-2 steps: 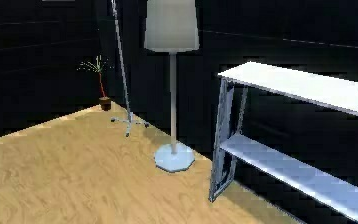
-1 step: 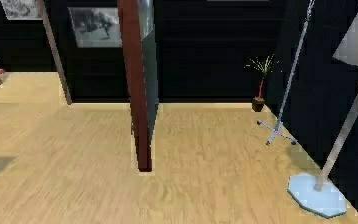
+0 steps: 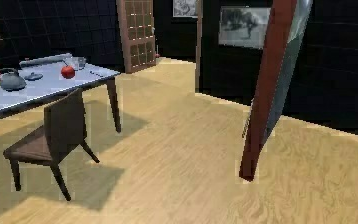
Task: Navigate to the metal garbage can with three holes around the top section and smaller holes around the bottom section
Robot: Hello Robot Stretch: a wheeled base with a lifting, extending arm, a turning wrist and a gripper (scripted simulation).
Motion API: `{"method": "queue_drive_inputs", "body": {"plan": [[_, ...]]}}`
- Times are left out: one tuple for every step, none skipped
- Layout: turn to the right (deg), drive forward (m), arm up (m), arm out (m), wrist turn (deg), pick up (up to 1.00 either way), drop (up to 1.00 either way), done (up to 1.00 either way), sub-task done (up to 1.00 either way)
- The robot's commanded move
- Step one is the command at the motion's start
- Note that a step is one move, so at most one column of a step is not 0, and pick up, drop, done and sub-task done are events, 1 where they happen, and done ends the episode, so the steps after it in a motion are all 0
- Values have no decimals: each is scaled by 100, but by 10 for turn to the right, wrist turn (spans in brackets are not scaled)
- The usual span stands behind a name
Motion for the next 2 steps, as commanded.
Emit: {"method": "queue_drive_inputs", "body": {"plan": [[0,100,0,0,0,0,0,0,0],[0,100,0,0,0,0,0,0,0]]}}
